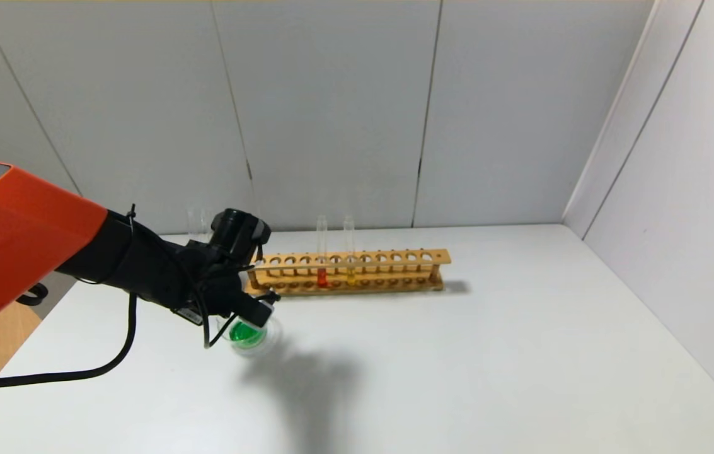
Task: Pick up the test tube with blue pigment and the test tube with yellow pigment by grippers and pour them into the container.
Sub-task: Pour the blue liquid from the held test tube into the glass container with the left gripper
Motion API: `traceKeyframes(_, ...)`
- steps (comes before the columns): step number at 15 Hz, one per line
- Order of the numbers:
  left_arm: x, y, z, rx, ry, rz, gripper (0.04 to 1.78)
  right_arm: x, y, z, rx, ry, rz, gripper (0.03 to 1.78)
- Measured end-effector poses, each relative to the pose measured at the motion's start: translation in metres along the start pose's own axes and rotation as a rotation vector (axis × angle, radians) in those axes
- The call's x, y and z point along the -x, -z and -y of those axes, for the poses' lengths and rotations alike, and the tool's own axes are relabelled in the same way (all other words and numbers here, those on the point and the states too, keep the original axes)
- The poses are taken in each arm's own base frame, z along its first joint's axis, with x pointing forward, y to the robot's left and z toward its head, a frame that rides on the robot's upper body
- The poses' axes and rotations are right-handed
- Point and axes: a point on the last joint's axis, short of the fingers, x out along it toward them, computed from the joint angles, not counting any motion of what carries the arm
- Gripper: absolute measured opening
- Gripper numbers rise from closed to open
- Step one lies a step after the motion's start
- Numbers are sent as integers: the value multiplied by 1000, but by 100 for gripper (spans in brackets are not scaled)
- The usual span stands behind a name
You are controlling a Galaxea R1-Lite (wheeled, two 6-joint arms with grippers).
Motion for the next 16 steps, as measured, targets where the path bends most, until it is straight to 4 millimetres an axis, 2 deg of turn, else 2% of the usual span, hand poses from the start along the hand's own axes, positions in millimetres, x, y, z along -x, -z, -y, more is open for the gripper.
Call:
traceKeyframes(7, 13, 2, -3, -84, 1, -80, 32, 0, 0, 0, 0, 0, -1, 175)
traceKeyframes(13, 19, -5, -1, -143, 19, -90, 32, 0, 0, 0, 0, 0, 0, 175)
traceKeyframes(16, 26, -9, -6, -189, 19, -117, 32, 0, 0, 0, 0, 0, -1, 175)
